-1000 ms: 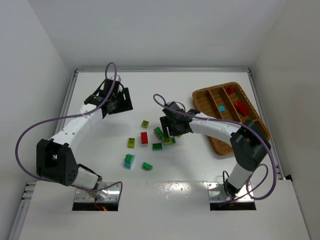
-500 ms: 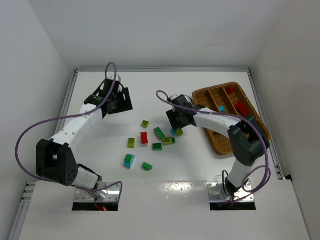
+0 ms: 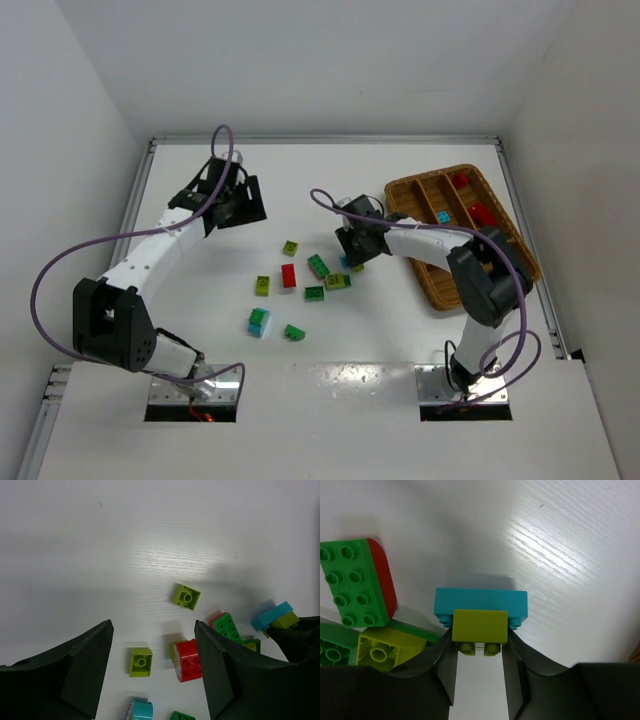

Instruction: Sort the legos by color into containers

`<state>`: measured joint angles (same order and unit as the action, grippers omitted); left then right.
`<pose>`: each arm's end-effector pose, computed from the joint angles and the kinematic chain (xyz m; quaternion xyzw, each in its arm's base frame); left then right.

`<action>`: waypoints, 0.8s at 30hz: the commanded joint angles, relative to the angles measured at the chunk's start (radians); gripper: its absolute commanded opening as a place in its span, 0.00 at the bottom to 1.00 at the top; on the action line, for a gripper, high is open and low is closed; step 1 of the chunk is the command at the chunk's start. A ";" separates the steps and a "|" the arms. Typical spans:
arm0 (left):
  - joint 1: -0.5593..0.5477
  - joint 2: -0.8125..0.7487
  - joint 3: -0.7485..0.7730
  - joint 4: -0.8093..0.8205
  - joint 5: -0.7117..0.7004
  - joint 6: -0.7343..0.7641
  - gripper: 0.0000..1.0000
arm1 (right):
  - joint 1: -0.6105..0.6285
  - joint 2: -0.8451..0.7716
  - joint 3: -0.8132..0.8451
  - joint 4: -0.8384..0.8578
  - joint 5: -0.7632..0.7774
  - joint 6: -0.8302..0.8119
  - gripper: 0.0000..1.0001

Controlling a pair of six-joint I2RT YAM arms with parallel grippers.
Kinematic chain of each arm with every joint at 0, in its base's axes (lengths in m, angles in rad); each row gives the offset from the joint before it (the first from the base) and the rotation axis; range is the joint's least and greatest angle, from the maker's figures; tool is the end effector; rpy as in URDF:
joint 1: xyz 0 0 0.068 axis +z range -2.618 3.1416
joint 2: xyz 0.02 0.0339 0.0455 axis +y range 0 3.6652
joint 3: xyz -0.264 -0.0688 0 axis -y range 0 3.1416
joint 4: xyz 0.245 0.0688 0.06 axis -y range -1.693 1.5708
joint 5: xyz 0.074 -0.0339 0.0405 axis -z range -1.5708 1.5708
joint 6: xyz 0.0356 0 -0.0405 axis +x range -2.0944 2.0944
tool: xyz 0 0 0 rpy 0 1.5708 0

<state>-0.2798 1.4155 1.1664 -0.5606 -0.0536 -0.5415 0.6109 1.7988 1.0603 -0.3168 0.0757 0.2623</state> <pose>0.2955 -0.0829 0.2927 -0.1310 0.9189 -0.1254 0.3504 0.2925 0.2015 0.1548 -0.1581 0.9533 0.0746 0.2463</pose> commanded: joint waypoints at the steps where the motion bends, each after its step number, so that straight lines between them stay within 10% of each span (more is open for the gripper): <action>1: 0.011 -0.026 -0.004 0.030 0.064 0.035 0.72 | -0.008 -0.108 0.021 -0.013 0.004 0.026 0.12; 9: -0.064 -0.044 -0.057 0.227 0.491 0.119 0.89 | -0.172 -0.292 0.062 -0.131 -0.469 0.026 0.08; 24: -0.191 -0.058 -0.146 0.560 0.667 0.035 0.94 | -0.287 -0.385 0.027 -0.134 -0.968 0.104 0.09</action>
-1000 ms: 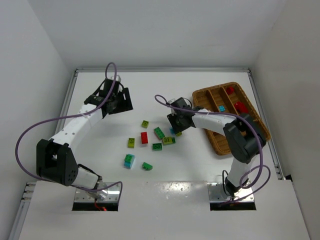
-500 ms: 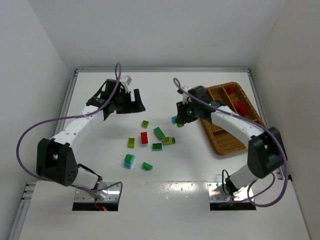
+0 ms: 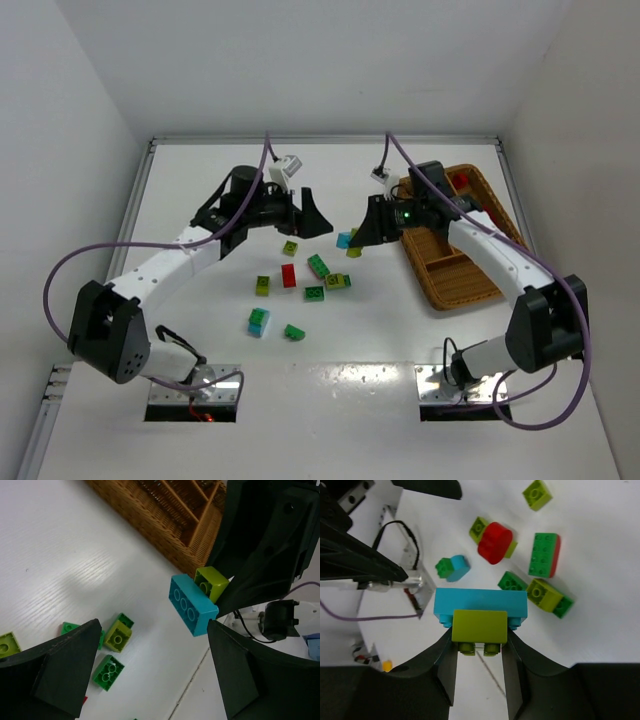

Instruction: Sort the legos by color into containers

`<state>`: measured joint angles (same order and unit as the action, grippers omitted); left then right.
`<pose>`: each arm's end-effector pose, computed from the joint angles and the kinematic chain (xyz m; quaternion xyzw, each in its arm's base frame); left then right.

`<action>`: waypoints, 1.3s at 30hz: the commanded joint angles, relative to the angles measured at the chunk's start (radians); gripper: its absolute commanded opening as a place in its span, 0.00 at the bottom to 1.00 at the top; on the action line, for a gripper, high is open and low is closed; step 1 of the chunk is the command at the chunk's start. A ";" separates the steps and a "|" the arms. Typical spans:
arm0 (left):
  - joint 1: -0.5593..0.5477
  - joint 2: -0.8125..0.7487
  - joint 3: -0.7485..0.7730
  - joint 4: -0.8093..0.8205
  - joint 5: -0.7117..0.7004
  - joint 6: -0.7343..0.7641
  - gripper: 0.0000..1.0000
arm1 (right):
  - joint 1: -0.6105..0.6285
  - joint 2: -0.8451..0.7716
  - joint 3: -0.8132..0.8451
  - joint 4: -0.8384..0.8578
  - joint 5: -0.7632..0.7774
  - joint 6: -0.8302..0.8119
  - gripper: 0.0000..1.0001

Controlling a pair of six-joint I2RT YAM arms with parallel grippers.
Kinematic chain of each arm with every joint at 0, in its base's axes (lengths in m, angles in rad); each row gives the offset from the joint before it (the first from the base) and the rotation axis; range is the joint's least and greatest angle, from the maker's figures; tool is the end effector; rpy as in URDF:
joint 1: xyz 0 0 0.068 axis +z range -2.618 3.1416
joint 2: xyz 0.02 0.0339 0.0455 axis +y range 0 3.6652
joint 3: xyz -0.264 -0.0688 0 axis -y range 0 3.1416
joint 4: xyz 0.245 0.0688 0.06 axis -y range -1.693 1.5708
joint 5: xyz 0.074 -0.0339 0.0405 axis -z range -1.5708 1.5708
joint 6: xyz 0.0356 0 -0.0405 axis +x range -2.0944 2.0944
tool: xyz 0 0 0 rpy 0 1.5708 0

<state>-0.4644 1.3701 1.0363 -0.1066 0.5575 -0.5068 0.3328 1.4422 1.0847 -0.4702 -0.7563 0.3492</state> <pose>0.2712 -0.1569 0.3042 0.1301 0.8148 -0.4458 0.3469 0.2796 0.1225 0.2722 -0.1269 0.8670 0.4370 0.2029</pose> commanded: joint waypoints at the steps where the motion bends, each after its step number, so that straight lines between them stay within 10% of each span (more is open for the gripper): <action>1: -0.006 -0.012 -0.027 0.120 0.056 -0.016 0.94 | -0.018 -0.019 0.013 0.019 -0.149 0.017 0.10; 22: -0.059 -0.129 -0.094 0.044 0.088 0.250 0.88 | -0.086 0.089 0.008 0.094 -0.438 0.207 0.13; 39: -0.204 -0.361 -0.368 0.507 -0.064 0.596 0.90 | -0.095 0.067 -0.020 0.042 -0.634 0.166 0.16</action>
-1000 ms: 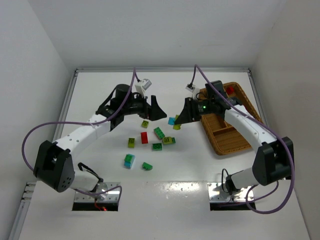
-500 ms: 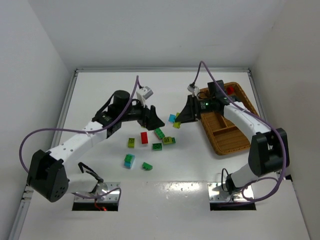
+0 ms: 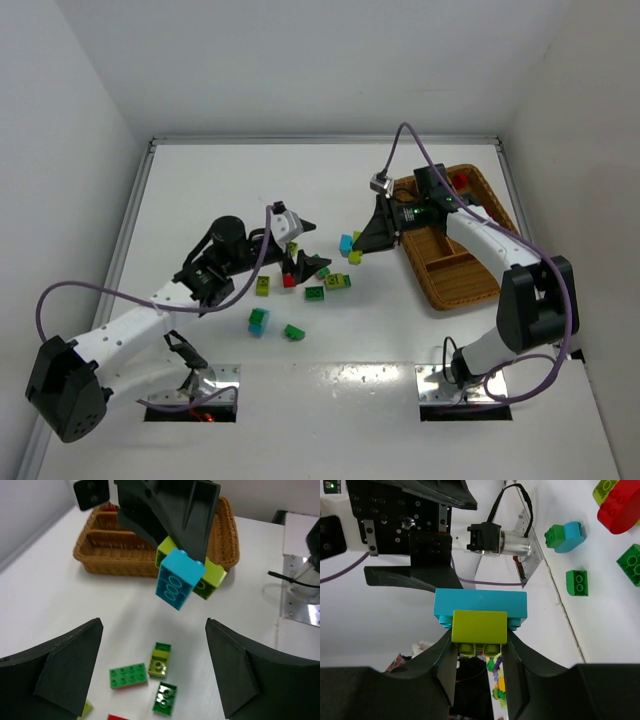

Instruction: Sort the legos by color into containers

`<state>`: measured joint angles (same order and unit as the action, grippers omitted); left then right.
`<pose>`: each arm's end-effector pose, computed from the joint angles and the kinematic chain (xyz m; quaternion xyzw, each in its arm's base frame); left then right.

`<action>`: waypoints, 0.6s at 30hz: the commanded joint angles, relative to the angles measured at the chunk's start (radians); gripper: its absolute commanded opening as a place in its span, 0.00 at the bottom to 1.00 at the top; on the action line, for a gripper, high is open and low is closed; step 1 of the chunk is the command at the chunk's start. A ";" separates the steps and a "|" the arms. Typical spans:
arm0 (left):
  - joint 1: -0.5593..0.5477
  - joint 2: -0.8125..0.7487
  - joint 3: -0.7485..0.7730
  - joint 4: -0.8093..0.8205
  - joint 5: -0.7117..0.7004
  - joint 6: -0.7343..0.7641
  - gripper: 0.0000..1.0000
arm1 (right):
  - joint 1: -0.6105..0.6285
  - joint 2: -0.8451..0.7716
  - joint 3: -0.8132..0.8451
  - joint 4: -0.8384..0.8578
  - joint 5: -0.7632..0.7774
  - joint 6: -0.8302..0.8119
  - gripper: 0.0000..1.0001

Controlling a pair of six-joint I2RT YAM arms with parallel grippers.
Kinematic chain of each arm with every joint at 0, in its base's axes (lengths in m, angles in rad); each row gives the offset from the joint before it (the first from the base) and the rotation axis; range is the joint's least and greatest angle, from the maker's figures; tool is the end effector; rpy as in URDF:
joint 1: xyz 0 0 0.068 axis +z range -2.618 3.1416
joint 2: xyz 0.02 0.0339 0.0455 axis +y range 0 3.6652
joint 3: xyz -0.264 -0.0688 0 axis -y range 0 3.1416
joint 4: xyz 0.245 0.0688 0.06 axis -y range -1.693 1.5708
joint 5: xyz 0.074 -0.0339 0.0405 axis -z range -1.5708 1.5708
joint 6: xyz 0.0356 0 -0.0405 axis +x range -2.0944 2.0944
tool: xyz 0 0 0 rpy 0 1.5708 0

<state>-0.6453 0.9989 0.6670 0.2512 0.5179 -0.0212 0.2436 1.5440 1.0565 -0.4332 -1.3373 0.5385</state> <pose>0.1755 -0.1541 0.3039 0.3834 0.6229 -0.3923 0.5578 0.2898 0.1077 0.2502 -0.0866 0.7646 0.6386 0.0077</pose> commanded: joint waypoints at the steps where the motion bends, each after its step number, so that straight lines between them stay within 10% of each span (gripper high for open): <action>1: -0.024 0.038 0.011 0.134 -0.012 0.144 0.90 | -0.006 -0.035 0.008 0.005 -0.053 -0.023 0.16; 18: -0.065 0.224 0.163 0.099 0.186 0.363 0.75 | 0.003 -0.035 0.017 -0.015 -0.053 -0.034 0.16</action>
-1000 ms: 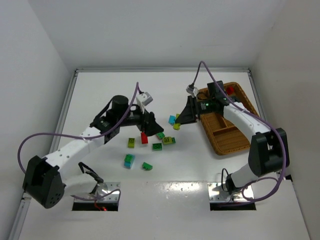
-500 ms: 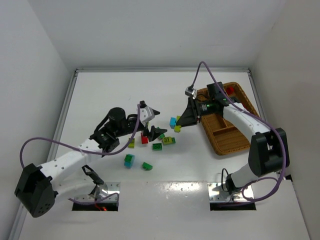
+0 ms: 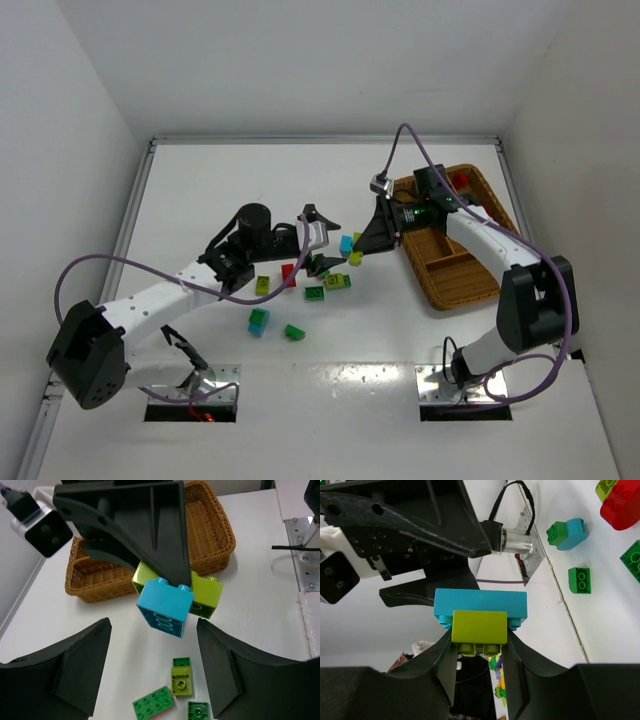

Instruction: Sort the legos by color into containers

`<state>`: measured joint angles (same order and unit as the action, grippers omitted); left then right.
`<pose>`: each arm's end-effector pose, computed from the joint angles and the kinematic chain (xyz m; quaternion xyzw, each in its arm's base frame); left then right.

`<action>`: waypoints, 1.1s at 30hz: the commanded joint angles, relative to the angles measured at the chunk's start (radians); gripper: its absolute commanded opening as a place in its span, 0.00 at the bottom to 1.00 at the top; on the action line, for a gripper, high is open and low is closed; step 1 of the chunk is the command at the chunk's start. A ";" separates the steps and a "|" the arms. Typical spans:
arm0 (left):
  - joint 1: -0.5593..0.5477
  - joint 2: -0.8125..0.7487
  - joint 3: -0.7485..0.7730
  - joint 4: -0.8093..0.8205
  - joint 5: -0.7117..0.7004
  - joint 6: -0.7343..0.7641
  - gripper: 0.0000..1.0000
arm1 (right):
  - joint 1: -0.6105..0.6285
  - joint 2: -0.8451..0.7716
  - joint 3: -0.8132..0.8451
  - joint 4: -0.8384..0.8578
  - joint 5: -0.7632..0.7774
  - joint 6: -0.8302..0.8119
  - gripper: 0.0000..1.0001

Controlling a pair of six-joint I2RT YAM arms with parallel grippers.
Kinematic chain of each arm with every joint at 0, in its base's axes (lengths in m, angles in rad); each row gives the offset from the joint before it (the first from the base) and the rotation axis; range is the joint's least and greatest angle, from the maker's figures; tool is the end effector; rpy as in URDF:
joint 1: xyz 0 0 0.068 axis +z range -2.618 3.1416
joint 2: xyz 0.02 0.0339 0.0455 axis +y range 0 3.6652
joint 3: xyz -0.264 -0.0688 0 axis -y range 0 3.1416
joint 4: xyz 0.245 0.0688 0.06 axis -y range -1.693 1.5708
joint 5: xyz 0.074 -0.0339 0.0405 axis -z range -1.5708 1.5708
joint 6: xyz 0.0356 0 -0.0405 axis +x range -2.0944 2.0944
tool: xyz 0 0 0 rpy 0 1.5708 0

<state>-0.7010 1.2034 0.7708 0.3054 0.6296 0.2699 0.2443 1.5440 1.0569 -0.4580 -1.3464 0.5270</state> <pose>0.1964 -0.1932 0.2986 0.5140 0.5358 -0.3614 0.5640 0.2880 0.1076 0.2493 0.0852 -0.7635 -0.6402 0.0002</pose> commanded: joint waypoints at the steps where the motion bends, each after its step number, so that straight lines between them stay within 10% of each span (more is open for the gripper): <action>1: -0.009 0.019 0.059 0.044 0.074 0.084 0.74 | 0.003 -0.035 0.017 0.010 -0.043 -0.022 0.16; 18: -0.009 0.071 0.119 -0.042 0.153 0.153 0.37 | 0.003 -0.025 0.017 0.001 -0.043 -0.022 0.16; 25: -0.009 0.080 0.128 -0.042 0.078 0.126 0.01 | -0.007 -0.016 0.028 -0.021 -0.001 -0.022 0.15; 33: 0.009 0.099 0.119 -0.012 0.009 0.057 0.00 | -0.017 -0.016 0.028 -0.071 0.039 -0.059 0.13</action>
<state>-0.7055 1.2942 0.8612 0.2260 0.6937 0.3313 0.2337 1.5436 1.0569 -0.4820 -1.2846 0.4965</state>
